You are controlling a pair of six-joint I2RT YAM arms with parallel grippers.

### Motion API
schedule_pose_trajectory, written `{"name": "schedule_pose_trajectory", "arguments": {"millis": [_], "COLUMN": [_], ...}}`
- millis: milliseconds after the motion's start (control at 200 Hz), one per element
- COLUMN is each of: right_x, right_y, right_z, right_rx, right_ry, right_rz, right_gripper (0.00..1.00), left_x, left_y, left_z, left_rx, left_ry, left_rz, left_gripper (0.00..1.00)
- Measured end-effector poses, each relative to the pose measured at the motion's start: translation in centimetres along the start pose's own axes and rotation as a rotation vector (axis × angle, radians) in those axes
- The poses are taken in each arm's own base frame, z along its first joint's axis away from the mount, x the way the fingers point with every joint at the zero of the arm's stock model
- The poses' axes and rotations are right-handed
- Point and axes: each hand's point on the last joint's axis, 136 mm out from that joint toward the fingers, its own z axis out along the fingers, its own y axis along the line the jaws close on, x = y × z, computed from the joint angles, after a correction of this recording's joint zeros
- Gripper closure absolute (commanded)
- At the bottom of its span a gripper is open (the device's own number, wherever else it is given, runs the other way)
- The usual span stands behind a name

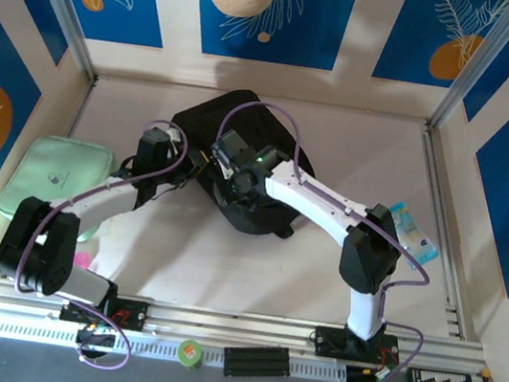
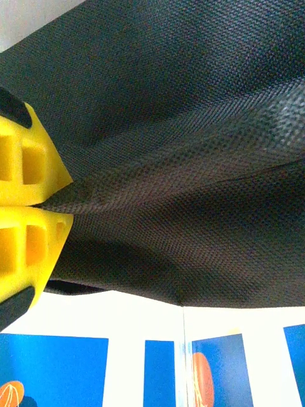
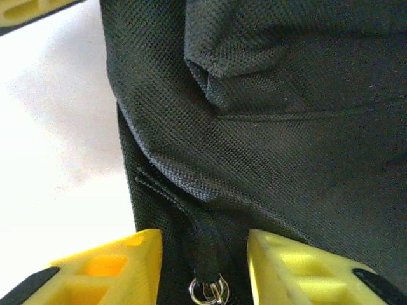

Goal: Pack the student bag
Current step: Zip the student bag at the top-center of the table.

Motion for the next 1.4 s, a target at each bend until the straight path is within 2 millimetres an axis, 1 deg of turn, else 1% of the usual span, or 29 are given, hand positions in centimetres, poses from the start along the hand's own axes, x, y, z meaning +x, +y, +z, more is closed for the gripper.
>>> {"name": "schedule_pose_trajectory", "arguments": {"millis": [75, 150, 295, 360, 455, 540, 605, 680, 785, 890, 1025, 1110, 1205, 1305, 1400], "right_x": [-0.1, -0.1, -0.3, -0.1, 0.3, 0.5, 0.8, 1.3, 1.8, 2.2, 2.5, 3.4, 4.6, 5.0, 5.0], "right_y": [-0.5, -1.0, -1.7, -1.9, -2.6, -3.4, -4.0, -4.4, -4.5, -4.5, -5.0, -5.7, -6.6, -7.2, -7.4], "right_z": [0.2, 0.3, -0.1, -0.7, -2.1, -3.4, -4.0, -4.2, -3.7, -3.4, -3.4, -3.7, -4.4, -5.0, -5.5], "right_rx": [0.044, 0.083, 0.119, 0.122, 0.118, 0.111, 0.108, 0.102, 0.095, 0.096, 0.113, 0.14, 0.164, 0.163, 0.158], "right_ry": [-0.002, -0.009, -0.031, -0.046, -0.077, -0.109, -0.125, -0.126, -0.113, -0.104, -0.117, -0.126, -0.143, -0.174, -0.2], "right_rz": [0.008, 0.024, 0.045, 0.06, 0.094, 0.141, 0.175, 0.208, 0.243, 0.272, 0.327, 0.367, 0.416, 0.464, 0.5], "right_gripper": [0.75, 0.81, 0.85, 0.87, 0.88, 0.92, 0.94, 0.95, 0.96, 1.0, 1.0, 1.0, 1.0, 1.0, 1.0], "left_x": [0.0, 0.0, 0.0, 0.0, -0.2, -0.2, -0.1, -0.1, 0.0, 0.0, -0.2, -0.5, -0.4, -0.1, 0.0], "left_y": [0.0, 0.0, 0.1, 0.0, -0.2, -0.3, -0.3, -0.2, 0.0, 0.1, 0.5, 1.2, 2.0, 2.5, 2.4], "left_z": [0.0, 0.0, 0.1, 0.1, 0.2, 0.2, 0.3, 0.4, 0.5, 0.6, 0.6, 0.5, 0.5, 0.5, 0.6], "left_rx": [0.0, -0.001, -0.004, -0.005, -0.002, 0.0, 0.0, -0.002, -0.008, -0.011, -0.027, -0.052, -0.069, -0.075, -0.063], "left_ry": [0.0, 0.001, 0.002, 0.003, 0.001, 0.002, 0.003, 0.005, 0.008, 0.009, -0.001, -0.017, -0.022, -0.016, -0.012], "left_rz": [0.0, 0.0, -0.001, -0.002, 0.001, 0.001, 0.002, 0.001, -0.001, -0.002, -0.002, -0.006, -0.013, -0.016, -0.013], "left_gripper": [1.0, 1.0, 1.0, 1.0, 1.0, 1.0, 1.0, 1.0, 1.0, 1.0, 1.0, 1.0, 1.0, 1.0, 1.0]}}
